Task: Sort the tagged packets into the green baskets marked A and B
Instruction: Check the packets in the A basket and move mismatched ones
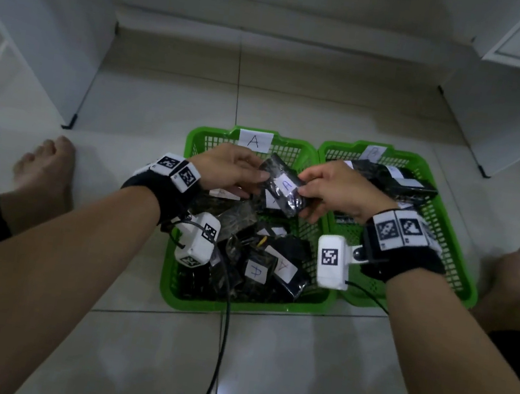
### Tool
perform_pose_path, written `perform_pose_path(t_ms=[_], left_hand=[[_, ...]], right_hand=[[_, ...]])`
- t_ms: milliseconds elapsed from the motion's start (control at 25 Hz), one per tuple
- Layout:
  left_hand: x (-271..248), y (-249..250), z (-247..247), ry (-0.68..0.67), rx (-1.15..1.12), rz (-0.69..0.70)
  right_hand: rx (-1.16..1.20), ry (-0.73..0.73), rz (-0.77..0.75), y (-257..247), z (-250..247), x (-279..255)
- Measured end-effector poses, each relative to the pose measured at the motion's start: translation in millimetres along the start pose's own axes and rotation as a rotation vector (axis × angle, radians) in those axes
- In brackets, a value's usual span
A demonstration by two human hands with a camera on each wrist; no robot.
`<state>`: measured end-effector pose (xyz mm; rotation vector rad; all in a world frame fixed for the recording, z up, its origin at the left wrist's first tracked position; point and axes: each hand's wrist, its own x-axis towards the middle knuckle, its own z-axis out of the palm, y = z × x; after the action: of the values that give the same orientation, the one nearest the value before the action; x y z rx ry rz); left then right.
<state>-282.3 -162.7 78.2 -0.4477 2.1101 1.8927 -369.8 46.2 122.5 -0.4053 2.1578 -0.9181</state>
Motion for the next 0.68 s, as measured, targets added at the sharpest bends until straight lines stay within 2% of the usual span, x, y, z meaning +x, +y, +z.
perform_pose_path(t_ms=[80, 160, 280, 360, 480, 600, 680], left_hand=[[-0.6, 2.6, 0.7, 0.061, -0.131, 0.029], [2.2, 3.1, -3.4, 0.192, -0.201, 0.051], [10.5, -0.1, -19.4, 0.382, -0.123, 0.116], [9.0, -2.1, -29.9, 0.453, -0.016, 0.139], [5.3, -8.6, -39.0, 0.463, 0.157, 0.139], [1.5, -14.2, -40.2, 0.377, 0.289, 0.077], [2.9, -19.5, -40.8, 0.332, 0.302, 0.025]], right_hand=[[0.146, 0.017, -0.014, 4.4, 13.1, 5.5], [0.199, 0.011, -0.029, 7.1, 22.9, 11.6], [-0.018, 0.034, -0.026, 6.3, 32.0, 16.9], [-0.189, 0.048, -0.066, 6.7, 41.0, 22.3], [-0.359, -0.03, -0.187, 9.7, 61.2, 24.7], [-0.424, -0.174, -0.252, 13.0, 81.6, 22.3], [-0.482, -0.161, -0.262, 13.1, 84.1, 22.5]])
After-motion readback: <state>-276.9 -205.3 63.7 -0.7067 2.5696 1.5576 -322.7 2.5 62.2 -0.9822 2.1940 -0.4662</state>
